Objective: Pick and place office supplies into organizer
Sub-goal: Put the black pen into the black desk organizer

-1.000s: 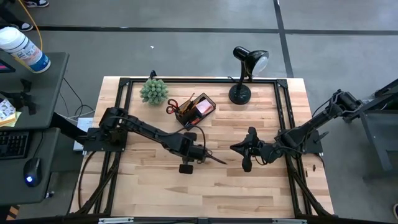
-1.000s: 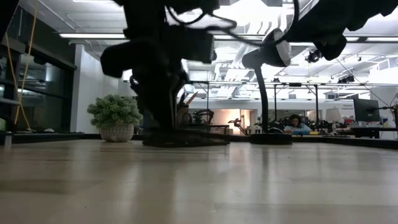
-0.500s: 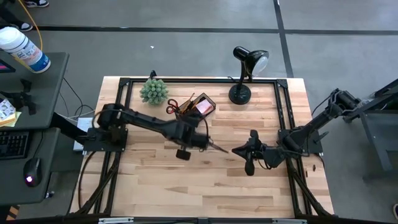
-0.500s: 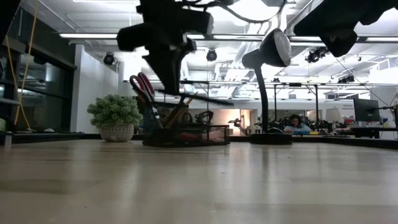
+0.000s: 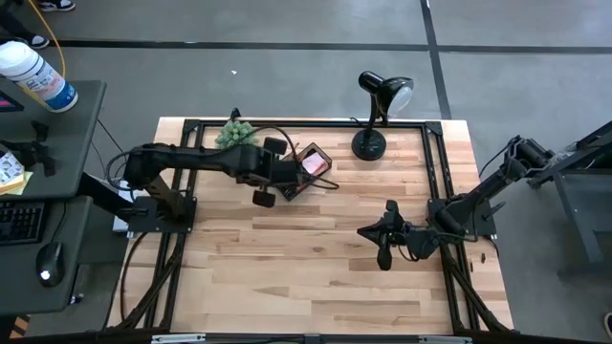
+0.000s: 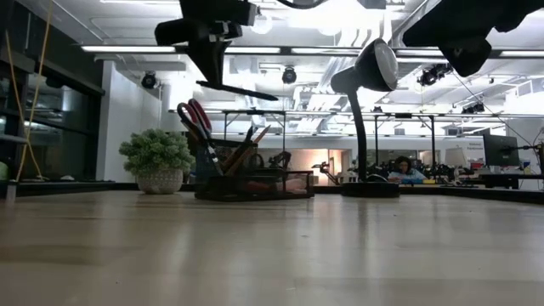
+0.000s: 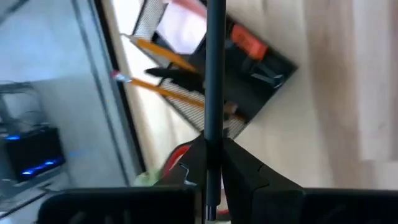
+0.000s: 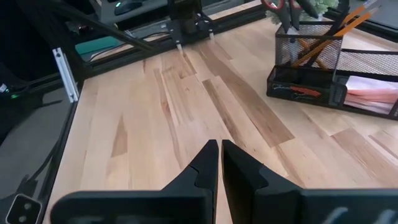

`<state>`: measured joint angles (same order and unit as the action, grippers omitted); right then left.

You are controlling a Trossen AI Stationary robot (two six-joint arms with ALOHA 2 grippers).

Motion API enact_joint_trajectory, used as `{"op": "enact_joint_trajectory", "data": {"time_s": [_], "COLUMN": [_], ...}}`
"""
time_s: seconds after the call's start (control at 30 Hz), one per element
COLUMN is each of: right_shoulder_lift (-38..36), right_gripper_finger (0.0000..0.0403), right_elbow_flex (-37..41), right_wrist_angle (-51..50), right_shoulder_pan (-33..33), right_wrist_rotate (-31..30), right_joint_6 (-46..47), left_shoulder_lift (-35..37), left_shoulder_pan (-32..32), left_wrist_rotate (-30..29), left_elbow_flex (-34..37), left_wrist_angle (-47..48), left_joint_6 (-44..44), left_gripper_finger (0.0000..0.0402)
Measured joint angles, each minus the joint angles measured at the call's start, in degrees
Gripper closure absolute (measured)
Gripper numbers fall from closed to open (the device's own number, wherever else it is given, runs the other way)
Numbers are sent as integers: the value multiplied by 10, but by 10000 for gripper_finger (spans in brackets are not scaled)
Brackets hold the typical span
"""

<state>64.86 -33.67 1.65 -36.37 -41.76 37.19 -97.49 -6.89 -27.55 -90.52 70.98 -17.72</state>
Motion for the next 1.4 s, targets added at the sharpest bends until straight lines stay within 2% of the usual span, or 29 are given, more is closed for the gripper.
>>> {"op": "enact_joint_trajectory", "data": {"time_s": [0.1,0.27,0.47,0.53,0.67,0.77,1.07,1.4], "right_shoulder_lift": [0,0,0,0,0,0,0,0], "right_gripper_finger": [389,389,389,389,389,389,389,389], "right_elbow_flex": [0,0,0,0,0,0,0,0], "right_wrist_angle": [3,10,24,26,30,30,31,34], "right_shoulder_pan": [8,22,27,27,27,27,27,27], "right_wrist_rotate": [1,2,3,3,2,2,0,1], "right_joint_6": [0,-1,-1,-1,-1,0,3,4], "left_shoulder_lift": [5,5,5,5,5,3,-9,-9], "left_shoulder_pan": [-7,-6,-6,-6,-6,-6,-25,-29], "left_wrist_rotate": [-22,-103,-238,-261,-268,-271,-274,-275], "left_elbow_flex": [0,0,0,0,0,0,18,70], "left_wrist_angle": [10,27,22,8,-32,-53,-36,-51], "left_joint_6": [-36,-110,-302,-378,-523,-579,-620,-685], "left_gripper_finger": [388,387,387,387,386,385,385,385]}}
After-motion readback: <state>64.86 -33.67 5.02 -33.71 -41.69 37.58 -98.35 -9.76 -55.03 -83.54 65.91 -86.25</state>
